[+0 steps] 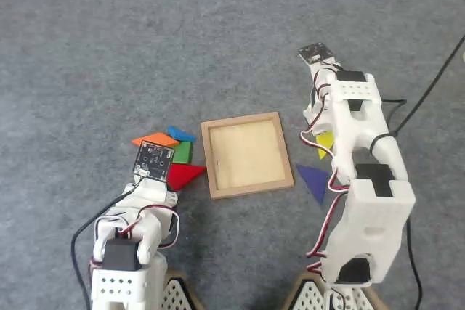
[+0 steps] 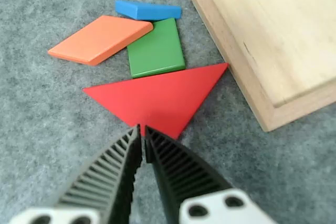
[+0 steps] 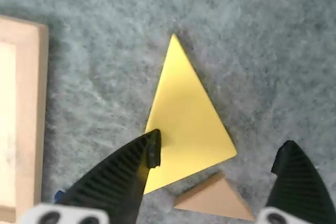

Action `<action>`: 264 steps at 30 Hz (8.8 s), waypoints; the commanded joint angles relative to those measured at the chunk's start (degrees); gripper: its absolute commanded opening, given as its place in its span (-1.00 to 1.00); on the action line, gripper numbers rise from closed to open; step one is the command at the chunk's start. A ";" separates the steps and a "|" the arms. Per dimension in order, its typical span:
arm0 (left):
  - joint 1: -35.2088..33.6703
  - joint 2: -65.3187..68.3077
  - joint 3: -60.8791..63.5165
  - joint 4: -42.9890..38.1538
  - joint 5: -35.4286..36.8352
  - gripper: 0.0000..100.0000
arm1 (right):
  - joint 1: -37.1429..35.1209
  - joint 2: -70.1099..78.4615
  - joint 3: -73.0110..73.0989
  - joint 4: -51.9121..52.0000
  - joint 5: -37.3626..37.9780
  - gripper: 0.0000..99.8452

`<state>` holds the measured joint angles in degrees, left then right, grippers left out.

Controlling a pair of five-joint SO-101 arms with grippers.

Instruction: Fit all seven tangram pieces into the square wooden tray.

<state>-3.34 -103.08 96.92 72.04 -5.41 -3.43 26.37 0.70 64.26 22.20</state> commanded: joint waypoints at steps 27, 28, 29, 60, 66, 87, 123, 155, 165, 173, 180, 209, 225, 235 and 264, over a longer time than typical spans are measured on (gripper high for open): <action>-0.35 -1.23 -0.48 0.26 0.53 -0.97 | -0.22 10.07 -14.24 10.42 -2.81 -0.26; -0.35 -1.23 -0.48 0.26 0.53 -0.97 | -0.22 10.59 -14.95 11.65 -3.08 -0.26; -0.35 -1.23 -0.48 0.26 0.53 -0.97 | -0.13 11.03 -15.30 12.70 -3.96 -0.26; -0.35 -1.23 -0.48 0.26 0.53 -0.97 | -0.31 13.85 -18.99 16.13 -10.81 -0.42; -0.35 -1.23 -0.48 0.26 0.53 -0.97 | -0.31 13.76 -19.08 16.13 -10.99 -0.42; -0.35 -1.23 -0.48 0.26 0.53 -0.97 | -0.22 6.81 -19.25 16.66 -10.81 -0.57; -0.35 -1.23 -0.48 0.26 0.53 -0.97 | -0.22 12.18 -19.08 13.76 13.80 -0.38; -0.35 -1.23 -0.48 0.26 0.53 -0.97 | -3.56 -1.54 -19.87 20.88 5.36 -0.72; -0.35 -1.23 -0.48 0.26 0.53 -0.97 | -6.20 -4.88 -19.78 19.12 10.20 -0.71; -0.35 -1.23 -0.48 0.26 0.53 -0.97 | -6.55 -3.38 -19.60 20.09 42.55 -0.33; -0.35 -1.23 -0.48 0.26 0.53 -0.97 | -6.46 5.14 -19.69 17.71 54.95 -0.33; -0.35 -1.23 -0.48 0.26 0.53 -0.97 | -1.54 16.84 -19.87 9.45 60.04 -0.61; -0.35 -1.23 -0.48 0.26 0.53 -0.97 | 2.07 16.40 -26.90 10.07 25.67 -0.70; -0.35 -1.23 -0.48 0.26 0.53 -0.97 | 6.99 16.84 -37.89 14.90 3.96 -0.70; -0.35 -1.23 -0.48 0.26 0.53 -0.97 | 10.77 13.67 -37.80 19.56 -13.80 -0.52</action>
<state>-3.34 -103.08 96.92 72.04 -5.41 7.03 43.78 -34.02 84.75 10.68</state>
